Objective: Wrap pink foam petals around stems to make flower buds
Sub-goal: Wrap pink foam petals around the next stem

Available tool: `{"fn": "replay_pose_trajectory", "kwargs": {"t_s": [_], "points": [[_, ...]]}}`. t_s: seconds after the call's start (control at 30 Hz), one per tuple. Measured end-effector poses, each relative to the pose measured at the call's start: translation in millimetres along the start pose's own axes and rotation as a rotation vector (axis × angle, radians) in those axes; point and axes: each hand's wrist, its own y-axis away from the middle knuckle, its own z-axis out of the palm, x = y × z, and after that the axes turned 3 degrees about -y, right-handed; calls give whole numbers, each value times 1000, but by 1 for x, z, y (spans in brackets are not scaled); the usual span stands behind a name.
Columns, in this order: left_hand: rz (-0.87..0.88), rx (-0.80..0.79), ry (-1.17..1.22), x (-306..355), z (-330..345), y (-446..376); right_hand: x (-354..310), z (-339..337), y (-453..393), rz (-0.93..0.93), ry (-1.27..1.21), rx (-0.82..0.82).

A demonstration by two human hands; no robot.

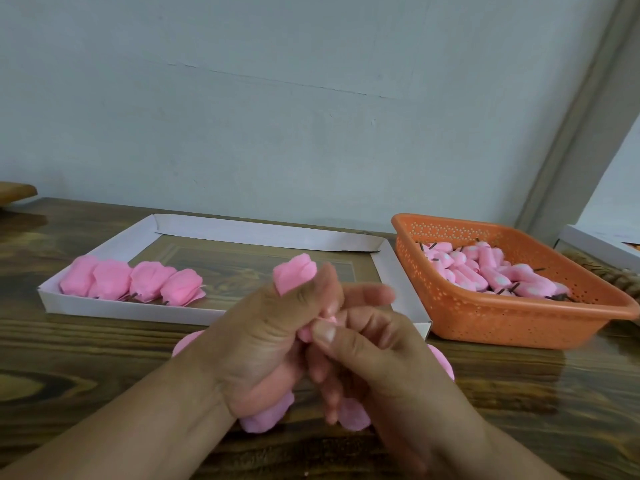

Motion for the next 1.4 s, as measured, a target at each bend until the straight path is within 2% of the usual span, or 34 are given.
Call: {"fn": "replay_pose_trajectory", "kwargs": {"t_s": [0.13, 0.3, 0.43, 0.63, 0.7, 0.83, 0.9, 1.03, 1.1, 1.2, 1.4], "points": [[39, 81, 248, -1, -5, -9, -7, -22, -7, -158, 180, 265], [72, 238, 233, 2, -5, -15, -20, -47, -11, -257, 218, 500], [89, 316, 224, 3, -7, -17, -23, -64, -13, -269, 272, 611], [65, 346, 157, 5, -7, -16, -31, -84, -13, -298, 343, 680], [63, 360, 131, 6, -5, -16, -34, -91, -12, -264, 407, 653], [51, 384, 93, 8, -4, -16, -34, -92, -11, -135, 699, 510], [42, 382, 92, 9, -4, -15, -33, -86, -10, -77, 861, 368], [38, 390, 72, 8, -4, -15, -34, -72, -5, 49, 1124, -23], [34, 401, 50, 6, -4, -15, -33, -68, -2, 95, 1236, -150], [16, 399, 29, 4, -3, -15, -33, -65, -1, 82, 1287, -235], [2, 376, -10, 2, -1, -14, -36, -67, 1, 79, 1179, -264]]}}
